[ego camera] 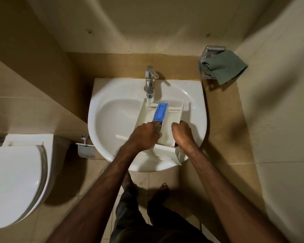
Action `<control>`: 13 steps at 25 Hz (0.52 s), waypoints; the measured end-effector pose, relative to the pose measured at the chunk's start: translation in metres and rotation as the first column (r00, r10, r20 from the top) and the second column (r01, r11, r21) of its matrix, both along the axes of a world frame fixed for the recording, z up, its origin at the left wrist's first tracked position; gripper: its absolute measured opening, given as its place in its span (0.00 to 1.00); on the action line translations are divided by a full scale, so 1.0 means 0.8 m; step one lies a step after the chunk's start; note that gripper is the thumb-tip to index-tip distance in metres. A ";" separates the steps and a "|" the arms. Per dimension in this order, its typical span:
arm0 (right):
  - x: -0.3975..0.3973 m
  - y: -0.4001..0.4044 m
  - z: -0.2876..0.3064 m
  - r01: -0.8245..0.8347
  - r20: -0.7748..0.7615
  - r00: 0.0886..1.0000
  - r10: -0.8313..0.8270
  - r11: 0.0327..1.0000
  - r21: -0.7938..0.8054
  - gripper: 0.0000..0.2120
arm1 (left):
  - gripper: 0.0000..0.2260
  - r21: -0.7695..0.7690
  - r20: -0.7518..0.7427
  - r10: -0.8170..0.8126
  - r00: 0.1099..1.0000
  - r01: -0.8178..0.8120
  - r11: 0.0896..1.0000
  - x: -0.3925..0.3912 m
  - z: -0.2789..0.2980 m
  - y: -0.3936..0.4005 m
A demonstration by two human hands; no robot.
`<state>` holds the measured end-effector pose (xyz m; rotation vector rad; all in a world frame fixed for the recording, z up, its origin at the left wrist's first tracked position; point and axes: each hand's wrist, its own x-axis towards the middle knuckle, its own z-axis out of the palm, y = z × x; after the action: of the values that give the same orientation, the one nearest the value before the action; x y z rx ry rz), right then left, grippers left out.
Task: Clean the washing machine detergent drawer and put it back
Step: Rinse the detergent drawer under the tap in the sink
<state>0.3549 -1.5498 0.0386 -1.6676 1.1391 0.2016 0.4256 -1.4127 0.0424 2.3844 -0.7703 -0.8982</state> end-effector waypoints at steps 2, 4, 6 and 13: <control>0.000 0.002 0.008 0.030 0.031 0.999 -0.030 0.999 -0.022 0.20 | 0.12 -0.032 0.165 0.058 0.985 -0.054 0.998 0.005 0.001 -0.002; 0.002 0.006 0.012 0.059 0.049 0.997 -0.057 0.997 -0.039 0.16 | 0.08 -0.121 0.208 0.205 0.956 -0.183 0.976 0.008 0.000 0.004; -0.004 0.010 0.012 0.075 0.046 0.996 -0.073 0.996 -0.049 0.13 | 0.08 -0.199 0.156 0.386 0.909 -0.354 0.914 0.010 -0.002 0.018; -0.010 0.023 0.018 0.143 0.099 0.987 -0.125 0.969 -0.201 0.08 | 0.21 -0.210 -0.071 0.463 0.884 -0.467 0.859 0.091 -0.045 0.026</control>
<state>0.3466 -1.5310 0.0532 -1.7551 1.2358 -0.0776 0.4983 -1.3918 0.0065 2.2116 -0.2408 -0.5933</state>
